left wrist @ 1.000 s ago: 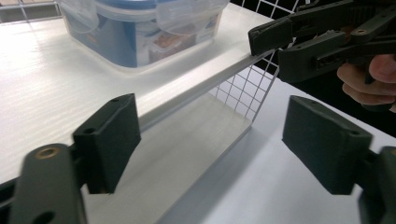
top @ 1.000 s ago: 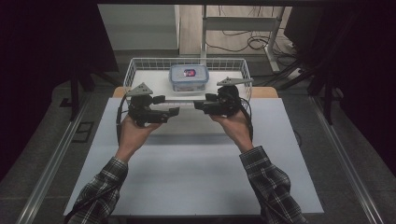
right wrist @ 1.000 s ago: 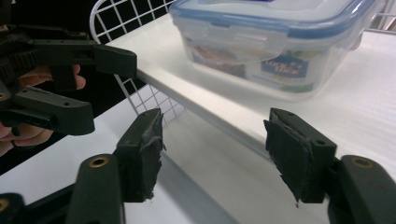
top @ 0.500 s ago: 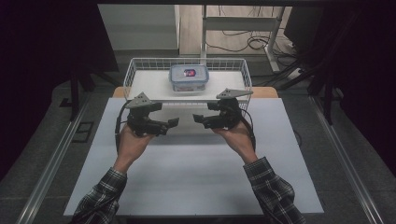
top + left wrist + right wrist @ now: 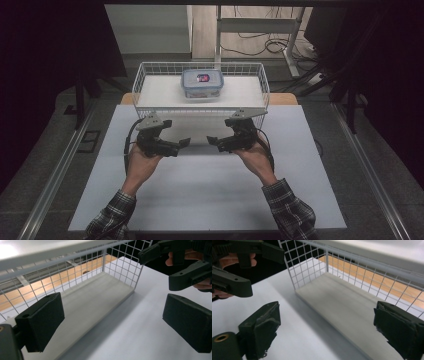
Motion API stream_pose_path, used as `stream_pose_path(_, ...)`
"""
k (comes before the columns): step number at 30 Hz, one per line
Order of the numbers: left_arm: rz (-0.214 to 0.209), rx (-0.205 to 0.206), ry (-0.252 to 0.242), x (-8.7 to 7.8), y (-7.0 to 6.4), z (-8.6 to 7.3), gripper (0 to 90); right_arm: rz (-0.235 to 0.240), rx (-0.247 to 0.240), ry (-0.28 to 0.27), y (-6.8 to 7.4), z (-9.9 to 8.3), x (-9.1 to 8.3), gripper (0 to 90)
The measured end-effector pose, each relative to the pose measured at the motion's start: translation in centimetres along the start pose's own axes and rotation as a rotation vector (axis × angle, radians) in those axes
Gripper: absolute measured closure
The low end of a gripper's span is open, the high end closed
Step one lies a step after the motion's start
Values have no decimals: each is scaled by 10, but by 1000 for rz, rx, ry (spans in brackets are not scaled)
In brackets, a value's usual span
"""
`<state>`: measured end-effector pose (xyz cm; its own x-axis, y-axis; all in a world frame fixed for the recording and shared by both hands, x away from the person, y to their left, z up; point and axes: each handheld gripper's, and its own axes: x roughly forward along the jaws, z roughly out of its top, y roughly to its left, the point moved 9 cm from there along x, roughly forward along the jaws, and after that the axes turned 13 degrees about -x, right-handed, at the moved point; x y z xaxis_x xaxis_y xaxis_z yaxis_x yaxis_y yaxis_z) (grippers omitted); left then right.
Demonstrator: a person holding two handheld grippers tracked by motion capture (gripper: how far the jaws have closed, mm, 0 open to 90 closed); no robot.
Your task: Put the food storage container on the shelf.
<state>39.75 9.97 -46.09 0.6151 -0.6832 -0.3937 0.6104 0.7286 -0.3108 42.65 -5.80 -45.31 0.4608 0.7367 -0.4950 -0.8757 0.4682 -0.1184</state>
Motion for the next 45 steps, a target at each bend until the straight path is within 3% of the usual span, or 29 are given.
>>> stream_pose_path(8, -29, -17, 19, 9, -3, -18, 30, -4, -14, 8, 5, -11, 0, 14)
stream_pose_path(17, -11, 2, 46, 9, -10, -31, 11, 0, -7, 25, 13, -24, 3, 1)
stream_pose_path(33, 21, -14, 80, -4, -5, -56, 6, -14, -40, 56, 26, -41, -5, 0)
stream_pose_path(45, 13, -23, 78, -12, -12, -71, 10, -12, -60, 63, 38, -49, -14, 0)
